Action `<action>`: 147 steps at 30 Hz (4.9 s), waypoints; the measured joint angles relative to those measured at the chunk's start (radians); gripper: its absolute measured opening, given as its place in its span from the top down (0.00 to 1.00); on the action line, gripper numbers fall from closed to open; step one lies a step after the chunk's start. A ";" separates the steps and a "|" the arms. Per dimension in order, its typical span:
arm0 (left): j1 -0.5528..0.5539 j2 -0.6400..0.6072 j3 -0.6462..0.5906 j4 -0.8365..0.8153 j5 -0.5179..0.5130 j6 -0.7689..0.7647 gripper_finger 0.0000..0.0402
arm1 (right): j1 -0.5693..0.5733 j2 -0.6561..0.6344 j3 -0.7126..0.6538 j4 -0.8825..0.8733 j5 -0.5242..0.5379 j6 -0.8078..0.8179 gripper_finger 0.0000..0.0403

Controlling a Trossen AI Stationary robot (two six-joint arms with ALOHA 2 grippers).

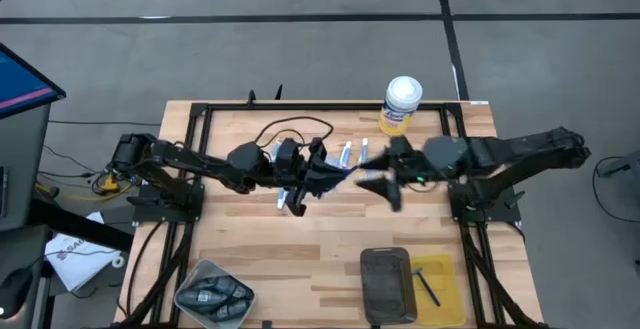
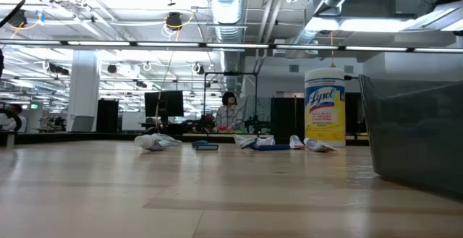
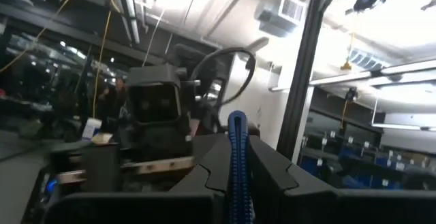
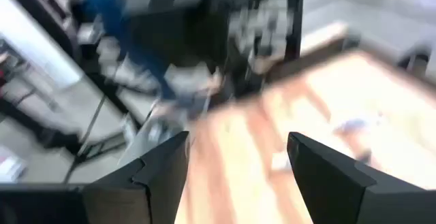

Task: Pick & Place Travel size toiletries
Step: Put the razor into the yellow bin

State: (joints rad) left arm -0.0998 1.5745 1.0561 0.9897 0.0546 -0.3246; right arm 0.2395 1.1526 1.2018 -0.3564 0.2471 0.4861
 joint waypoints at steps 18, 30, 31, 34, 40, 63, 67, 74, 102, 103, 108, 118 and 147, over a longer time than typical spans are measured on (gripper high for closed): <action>-0.025 0.237 0.125 -0.036 0.009 0.029 0.95 | 0.352 -0.162 0.000 -0.276 0.385 0.125 0.47; -0.033 0.406 0.269 -0.034 0.045 0.029 0.95 | 0.427 -0.143 -0.001 -0.273 0.229 0.244 0.49; -0.034 0.431 0.286 -0.033 0.051 0.029 0.95 | 0.448 -0.156 -0.001 -0.272 0.225 0.268 0.50; -0.040 0.500 0.349 -0.033 0.052 0.028 0.95 | 0.518 -0.192 -0.001 -0.244 0.225 0.308 0.51; -0.049 0.634 0.496 -0.037 0.077 0.025 0.95 | 0.604 -0.220 0.000 -0.162 0.231 0.295 0.55; -0.009 0.558 0.614 -0.092 -0.004 -0.113 0.95 | 0.806 -0.087 0.000 -0.453 0.387 0.622 0.71; -0.001 0.476 0.615 -0.089 -0.074 -0.132 0.95 | 0.828 -0.053 -0.001 -0.490 0.658 0.639 0.72; -0.008 0.362 0.615 -0.092 -0.083 -0.073 0.95 | 0.728 -0.036 0.000 -0.425 0.910 0.457 0.71; -0.029 0.343 0.615 -0.151 -0.084 0.004 0.95 | 0.302 -0.073 0.001 0.163 0.493 -0.232 0.30; -0.029 0.343 0.615 -0.153 -0.084 0.009 0.95 | 0.298 -0.073 0.000 0.168 0.483 -0.232 0.30; -0.028 0.343 0.614 -0.156 -0.082 0.012 0.95 | 0.283 -0.074 0.002 0.180 0.455 -0.232 0.30; -0.028 0.343 0.614 -0.161 -0.073 0.014 0.95 | 0.236 -0.074 0.033 0.173 0.342 -0.231 0.41; -0.027 0.340 0.615 -0.295 -0.021 -0.023 0.64 | 0.362 -0.154 0.031 0.056 0.469 -0.177 0.95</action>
State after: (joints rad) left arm -0.1263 1.9148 1.6707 0.6945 0.0336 -0.3475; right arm 0.6018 0.9986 1.2327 -0.3003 0.7158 0.3090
